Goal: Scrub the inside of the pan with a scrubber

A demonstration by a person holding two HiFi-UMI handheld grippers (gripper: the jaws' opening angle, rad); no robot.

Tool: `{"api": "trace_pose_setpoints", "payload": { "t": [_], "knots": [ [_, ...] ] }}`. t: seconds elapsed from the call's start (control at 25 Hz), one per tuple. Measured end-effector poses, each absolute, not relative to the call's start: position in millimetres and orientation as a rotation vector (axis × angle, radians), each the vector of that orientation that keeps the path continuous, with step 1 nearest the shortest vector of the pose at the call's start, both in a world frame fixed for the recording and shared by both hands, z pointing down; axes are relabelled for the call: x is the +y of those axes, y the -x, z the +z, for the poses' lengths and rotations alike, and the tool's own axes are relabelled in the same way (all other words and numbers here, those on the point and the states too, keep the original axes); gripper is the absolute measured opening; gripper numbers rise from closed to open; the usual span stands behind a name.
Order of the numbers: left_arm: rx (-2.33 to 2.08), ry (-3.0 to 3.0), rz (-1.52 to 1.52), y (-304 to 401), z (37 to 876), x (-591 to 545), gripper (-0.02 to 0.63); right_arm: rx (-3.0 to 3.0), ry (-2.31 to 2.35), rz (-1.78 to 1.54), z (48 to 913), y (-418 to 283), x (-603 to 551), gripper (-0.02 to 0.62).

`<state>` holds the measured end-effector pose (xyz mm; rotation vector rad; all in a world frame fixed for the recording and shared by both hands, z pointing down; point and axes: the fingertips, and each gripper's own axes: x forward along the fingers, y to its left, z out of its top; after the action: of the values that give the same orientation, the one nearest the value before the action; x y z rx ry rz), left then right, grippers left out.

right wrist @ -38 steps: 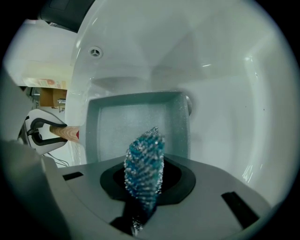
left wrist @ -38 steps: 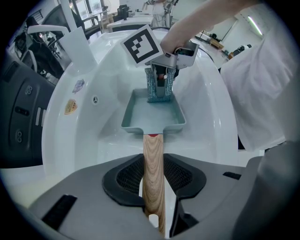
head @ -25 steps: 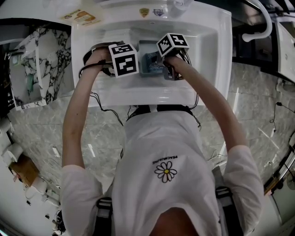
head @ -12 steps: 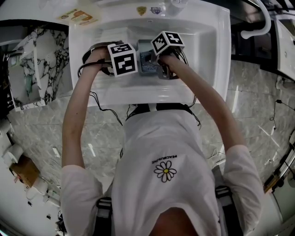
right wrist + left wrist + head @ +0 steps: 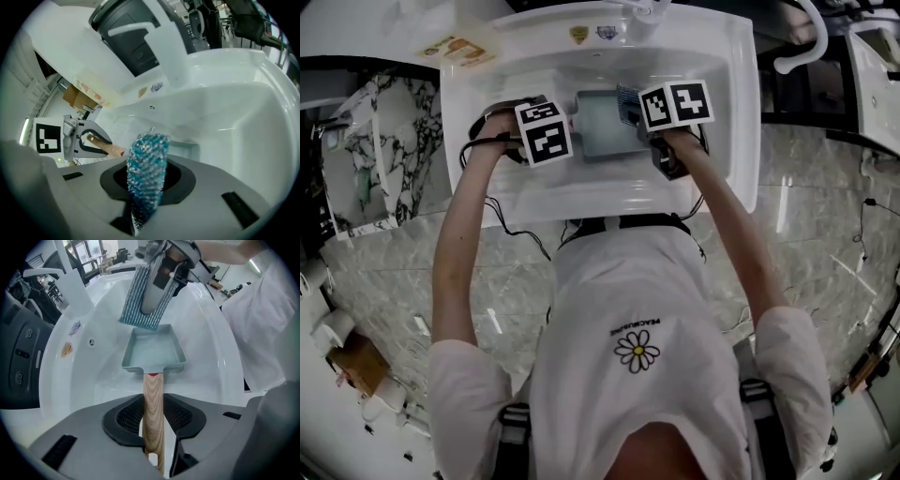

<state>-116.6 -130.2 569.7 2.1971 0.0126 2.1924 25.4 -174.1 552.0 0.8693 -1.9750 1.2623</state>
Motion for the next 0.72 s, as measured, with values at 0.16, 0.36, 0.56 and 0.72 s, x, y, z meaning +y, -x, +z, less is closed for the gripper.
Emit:
{"api": "trace_pose_setpoints", "payload": {
  "t": [0.16, 0.36, 0.56, 0.72],
  "knots": [
    [-0.02, -2.23, 2.154, 113.0, 575.9, -130.9, 0.138, -2.006, -0.956, 1.294, 537.5, -46.5, -164.0, 0.057],
    [-0.045, -2.248, 2.155, 107.3, 582.3, -133.2, 0.138, -1.994, -1.013, 1.391, 538.8, -61.7, -143.4, 0.057],
    [-0.037, -2.251, 2.156, 103.0, 588.3, -130.6, 0.138, -1.964, -1.041, 1.504, 547.1, -69.0, -125.4, 0.057],
    [-0.027, -2.272, 2.173, 102.0, 588.1, -130.5, 0.14, -1.948, -1.056, 1.533, 550.5, -73.5, -116.7, 0.057]
  ]
}}
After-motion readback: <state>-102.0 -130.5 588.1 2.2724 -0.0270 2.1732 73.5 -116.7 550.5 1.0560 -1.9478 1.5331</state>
